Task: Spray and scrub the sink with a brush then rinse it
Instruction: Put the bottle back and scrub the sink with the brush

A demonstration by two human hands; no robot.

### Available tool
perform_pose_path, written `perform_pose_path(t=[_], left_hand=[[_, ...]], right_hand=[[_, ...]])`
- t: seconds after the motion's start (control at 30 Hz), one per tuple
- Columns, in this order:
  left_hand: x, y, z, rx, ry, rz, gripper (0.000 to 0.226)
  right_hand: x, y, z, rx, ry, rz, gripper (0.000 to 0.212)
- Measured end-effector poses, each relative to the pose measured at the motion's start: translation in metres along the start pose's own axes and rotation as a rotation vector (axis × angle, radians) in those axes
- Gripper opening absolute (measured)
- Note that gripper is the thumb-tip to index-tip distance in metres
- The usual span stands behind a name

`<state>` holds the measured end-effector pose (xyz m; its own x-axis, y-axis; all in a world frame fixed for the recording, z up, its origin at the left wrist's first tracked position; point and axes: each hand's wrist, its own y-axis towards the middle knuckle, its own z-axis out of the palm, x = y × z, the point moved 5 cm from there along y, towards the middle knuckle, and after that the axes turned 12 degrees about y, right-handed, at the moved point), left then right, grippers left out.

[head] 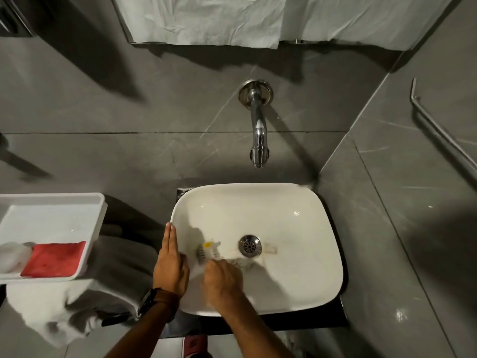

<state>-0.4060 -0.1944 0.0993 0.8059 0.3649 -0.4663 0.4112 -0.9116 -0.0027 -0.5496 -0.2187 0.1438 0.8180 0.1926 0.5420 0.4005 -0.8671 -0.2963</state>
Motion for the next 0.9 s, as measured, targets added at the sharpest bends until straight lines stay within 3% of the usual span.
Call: perform_pose_path(t=[0.1, 0.2, 0.27, 0.37, 0.47, 0.57, 0.67, 0.8, 0.9], left_hand=[[0.001, 0.000, 0.000, 0.005, 0.005, -0.009, 0.075], [0.001, 0.000, 0.000, 0.009, -0.005, -0.027, 0.076], [0.000, 0.000, 0.000, 0.005, -0.002, -0.021, 0.076], [0.001, 0.001, 0.001, 0.013, -0.001, -0.033, 0.076], [0.001, 0.001, 0.001, 0.016, 0.015, -0.024, 0.075], [0.001, 0.000, 0.003, 0.018, 0.019, -0.020, 0.074], [0.003, 0.001, 0.003, 0.018, 0.021, -0.019, 0.076], [0.003, 0.002, 0.003, 0.021, 0.016, -0.018, 0.077], [0.001, 0.002, 0.001, 0.015, 0.019, -0.010, 0.077]], right_hand=[[-0.066, -0.003, -0.025, -0.042, -0.142, 0.193, 0.024], [-0.129, -0.019, -0.056, -0.061, -0.229, 0.410, 0.027], [-0.145, -0.028, -0.069, -0.088, -0.268, 0.455, 0.026], [-0.127, -0.026, -0.046, 0.045, -0.181, 0.447, 0.029], [-0.052, -0.023, 0.008, 0.223, -0.040, 0.290, 0.033], [0.008, -0.022, 0.034, 0.252, 0.007, 0.131, 0.026], [-0.020, -0.024, 0.015, 0.214, -0.102, 0.163, 0.027], [-0.117, -0.043, -0.061, 0.112, -0.301, 0.370, 0.028], [-0.149, -0.057, -0.088, 0.082, -0.336, 0.454, 0.029]])
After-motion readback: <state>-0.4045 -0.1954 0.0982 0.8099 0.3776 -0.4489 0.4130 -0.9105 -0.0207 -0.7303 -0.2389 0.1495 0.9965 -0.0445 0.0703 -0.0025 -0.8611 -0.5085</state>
